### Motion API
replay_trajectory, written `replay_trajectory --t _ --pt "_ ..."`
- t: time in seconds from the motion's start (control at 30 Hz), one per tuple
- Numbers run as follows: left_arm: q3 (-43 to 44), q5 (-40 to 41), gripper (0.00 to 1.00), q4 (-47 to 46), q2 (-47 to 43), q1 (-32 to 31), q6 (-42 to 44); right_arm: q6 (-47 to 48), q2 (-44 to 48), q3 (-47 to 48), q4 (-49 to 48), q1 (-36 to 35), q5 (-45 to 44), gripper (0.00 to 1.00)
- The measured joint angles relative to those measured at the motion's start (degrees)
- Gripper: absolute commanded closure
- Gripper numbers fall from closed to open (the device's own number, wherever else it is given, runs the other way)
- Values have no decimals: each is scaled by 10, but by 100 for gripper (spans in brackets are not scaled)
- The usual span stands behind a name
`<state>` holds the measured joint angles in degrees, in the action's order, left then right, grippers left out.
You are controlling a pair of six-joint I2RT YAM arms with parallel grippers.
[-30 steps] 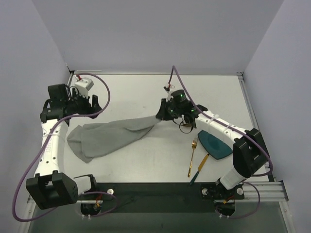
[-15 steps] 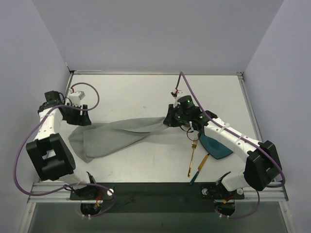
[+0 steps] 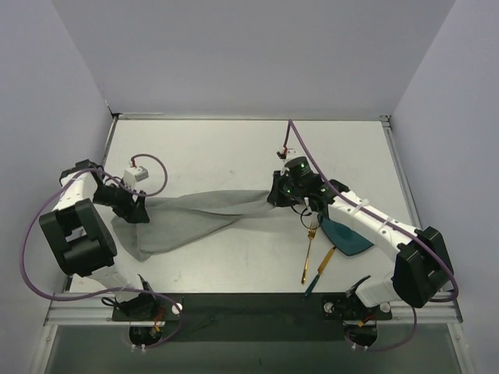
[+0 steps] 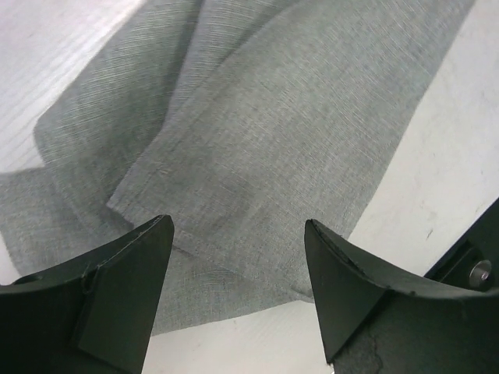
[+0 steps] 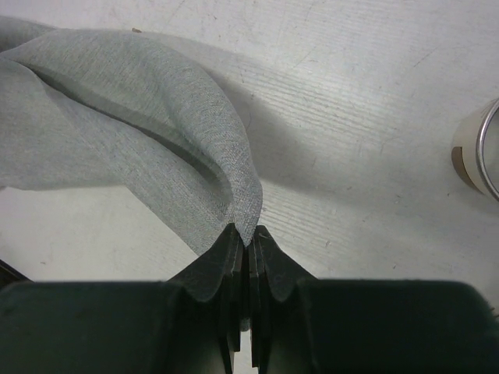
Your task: Set the dinner table for one person
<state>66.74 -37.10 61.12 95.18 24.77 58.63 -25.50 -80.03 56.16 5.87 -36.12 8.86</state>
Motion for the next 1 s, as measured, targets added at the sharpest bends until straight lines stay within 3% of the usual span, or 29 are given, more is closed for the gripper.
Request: replay_trajectory --t 0.17,0.43,1.0 --pt "9 18 21 58 17 -10 116 -2 0 -6 0 -2 -6 100" --pt "107 32 24 119 93 -37 242 0 0 -8 8 -3 -11 100" --pt "105 37 25 142 85 -69 300 26 -49 27 26 -3 9 100"
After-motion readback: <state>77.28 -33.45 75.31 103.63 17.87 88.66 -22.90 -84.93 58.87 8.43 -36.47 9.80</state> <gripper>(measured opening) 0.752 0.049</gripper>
